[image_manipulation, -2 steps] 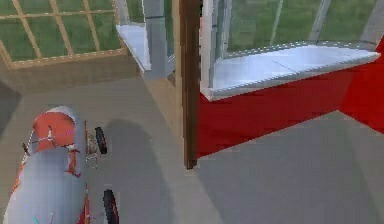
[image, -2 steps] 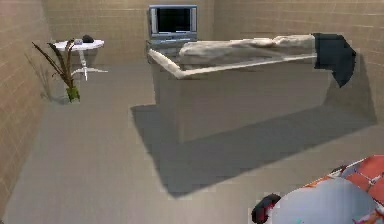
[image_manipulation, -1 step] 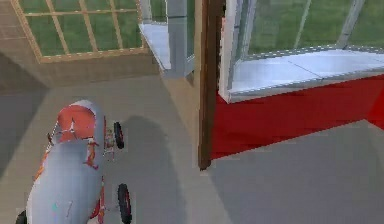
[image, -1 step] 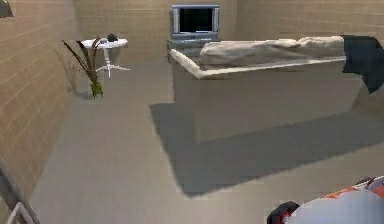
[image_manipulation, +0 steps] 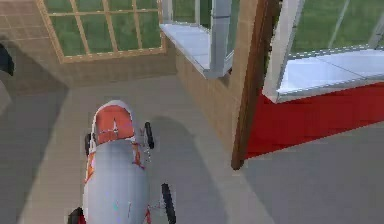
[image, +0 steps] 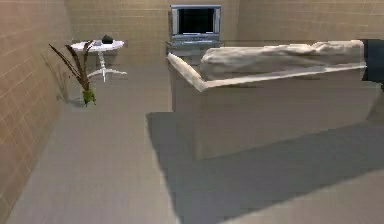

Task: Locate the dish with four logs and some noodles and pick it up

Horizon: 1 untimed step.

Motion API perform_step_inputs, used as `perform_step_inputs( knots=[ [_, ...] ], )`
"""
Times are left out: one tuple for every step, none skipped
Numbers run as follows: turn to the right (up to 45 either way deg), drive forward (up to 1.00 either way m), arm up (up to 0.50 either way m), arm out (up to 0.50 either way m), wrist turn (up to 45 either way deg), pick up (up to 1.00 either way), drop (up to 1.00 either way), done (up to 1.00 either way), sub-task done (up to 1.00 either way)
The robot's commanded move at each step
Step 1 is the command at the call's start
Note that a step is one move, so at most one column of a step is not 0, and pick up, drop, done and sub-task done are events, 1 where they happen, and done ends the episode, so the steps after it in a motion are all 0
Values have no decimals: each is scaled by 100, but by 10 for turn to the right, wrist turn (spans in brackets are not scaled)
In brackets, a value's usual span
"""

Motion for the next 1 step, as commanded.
perform_step_inputs(
  knots=[
    [-180,0,0,0,0,0,0,0,0]
  ],
)
